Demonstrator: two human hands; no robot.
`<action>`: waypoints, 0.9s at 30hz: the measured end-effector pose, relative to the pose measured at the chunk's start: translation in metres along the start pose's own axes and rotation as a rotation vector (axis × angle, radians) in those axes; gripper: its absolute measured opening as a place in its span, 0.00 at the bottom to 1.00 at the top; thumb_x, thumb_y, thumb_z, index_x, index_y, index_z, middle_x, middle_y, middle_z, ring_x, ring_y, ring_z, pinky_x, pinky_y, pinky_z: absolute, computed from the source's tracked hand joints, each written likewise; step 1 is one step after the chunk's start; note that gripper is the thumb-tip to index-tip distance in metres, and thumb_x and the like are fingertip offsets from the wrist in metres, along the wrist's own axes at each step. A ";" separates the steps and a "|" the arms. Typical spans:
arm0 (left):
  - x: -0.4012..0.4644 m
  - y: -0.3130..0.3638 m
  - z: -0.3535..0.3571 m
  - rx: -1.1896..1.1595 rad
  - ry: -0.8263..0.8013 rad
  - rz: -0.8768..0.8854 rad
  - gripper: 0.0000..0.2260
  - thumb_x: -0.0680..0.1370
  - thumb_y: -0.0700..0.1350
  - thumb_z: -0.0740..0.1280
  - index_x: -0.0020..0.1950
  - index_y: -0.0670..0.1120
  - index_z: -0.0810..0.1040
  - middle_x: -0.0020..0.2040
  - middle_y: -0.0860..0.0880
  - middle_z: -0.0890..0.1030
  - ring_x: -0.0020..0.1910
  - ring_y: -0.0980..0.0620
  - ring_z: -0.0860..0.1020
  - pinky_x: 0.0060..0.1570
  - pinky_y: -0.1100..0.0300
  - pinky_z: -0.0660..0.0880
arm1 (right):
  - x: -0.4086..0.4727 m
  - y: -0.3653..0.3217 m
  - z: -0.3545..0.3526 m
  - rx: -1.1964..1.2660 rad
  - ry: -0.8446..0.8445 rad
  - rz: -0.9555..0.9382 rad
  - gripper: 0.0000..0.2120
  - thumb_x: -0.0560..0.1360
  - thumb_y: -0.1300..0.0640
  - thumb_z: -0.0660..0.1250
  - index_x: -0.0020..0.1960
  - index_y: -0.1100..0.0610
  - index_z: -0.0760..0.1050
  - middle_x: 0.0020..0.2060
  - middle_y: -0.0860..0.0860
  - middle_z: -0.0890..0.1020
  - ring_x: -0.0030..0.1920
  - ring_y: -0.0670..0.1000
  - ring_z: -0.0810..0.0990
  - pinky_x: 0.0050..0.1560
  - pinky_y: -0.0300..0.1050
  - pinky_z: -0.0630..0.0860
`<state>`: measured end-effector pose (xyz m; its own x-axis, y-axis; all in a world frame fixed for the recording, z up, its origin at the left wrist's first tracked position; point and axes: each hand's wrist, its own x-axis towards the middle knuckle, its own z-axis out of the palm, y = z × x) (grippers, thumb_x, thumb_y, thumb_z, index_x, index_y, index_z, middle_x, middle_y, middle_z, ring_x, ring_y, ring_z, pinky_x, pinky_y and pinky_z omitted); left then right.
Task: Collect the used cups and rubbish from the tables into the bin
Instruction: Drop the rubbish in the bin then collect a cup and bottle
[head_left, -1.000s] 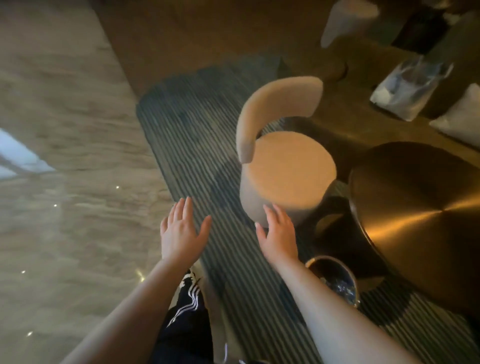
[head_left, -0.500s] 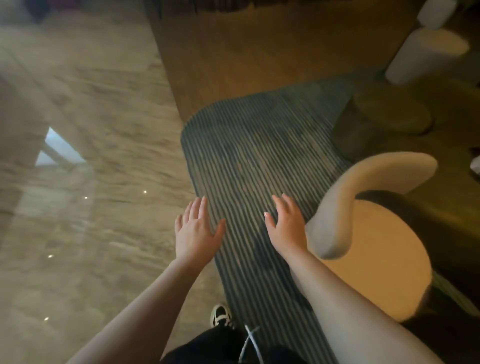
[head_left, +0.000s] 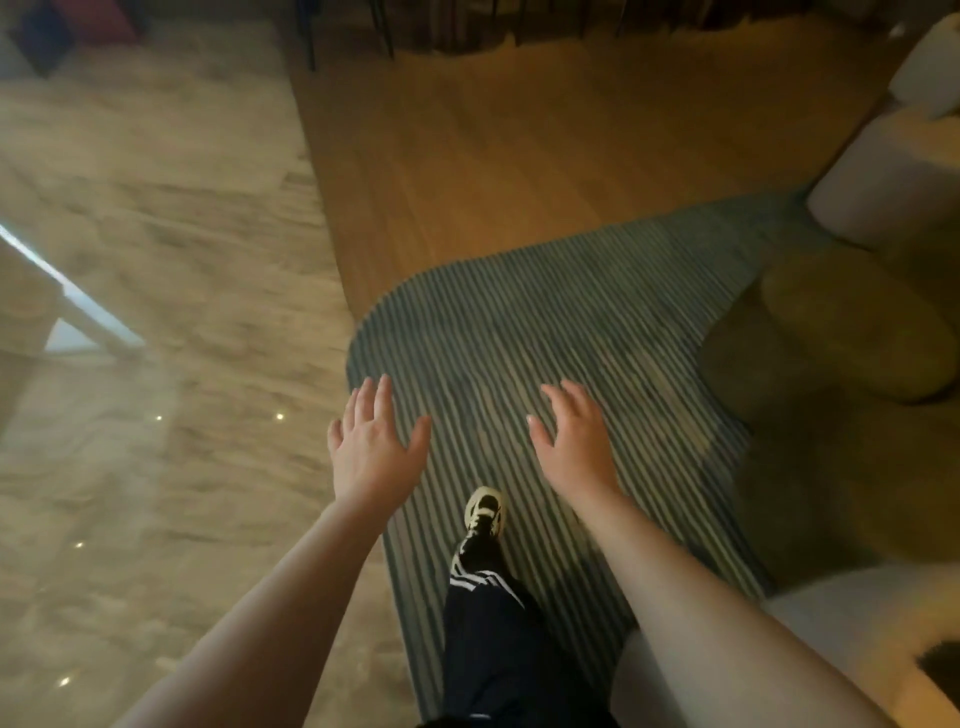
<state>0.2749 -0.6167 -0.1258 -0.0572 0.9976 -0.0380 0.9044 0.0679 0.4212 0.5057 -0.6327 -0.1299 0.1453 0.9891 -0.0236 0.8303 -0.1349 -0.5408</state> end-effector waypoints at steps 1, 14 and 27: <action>0.035 0.009 0.000 0.000 -0.004 -0.004 0.34 0.77 0.65 0.50 0.78 0.49 0.50 0.77 0.47 0.55 0.76 0.49 0.50 0.72 0.47 0.47 | 0.043 0.002 -0.005 0.000 -0.003 -0.003 0.23 0.79 0.48 0.58 0.72 0.54 0.64 0.75 0.53 0.62 0.76 0.53 0.56 0.75 0.51 0.57; 0.440 0.143 -0.012 0.010 -0.007 0.003 0.33 0.78 0.64 0.51 0.77 0.48 0.52 0.77 0.48 0.56 0.76 0.50 0.51 0.72 0.45 0.50 | 0.459 -0.010 -0.065 -0.010 -0.048 0.016 0.23 0.80 0.47 0.58 0.72 0.55 0.65 0.74 0.53 0.63 0.75 0.54 0.58 0.73 0.52 0.58; 0.911 0.211 0.032 0.052 -0.018 0.065 0.33 0.77 0.64 0.52 0.77 0.48 0.51 0.77 0.48 0.57 0.75 0.50 0.53 0.71 0.45 0.52 | 0.931 -0.029 -0.049 0.007 -0.066 0.084 0.23 0.80 0.46 0.56 0.72 0.53 0.64 0.74 0.52 0.63 0.73 0.54 0.60 0.72 0.52 0.61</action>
<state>0.4273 0.3064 -0.1000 0.0097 0.9996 -0.0282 0.9268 0.0016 0.3755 0.6431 0.2896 -0.0954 0.1785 0.9761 -0.1240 0.8127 -0.2173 -0.5407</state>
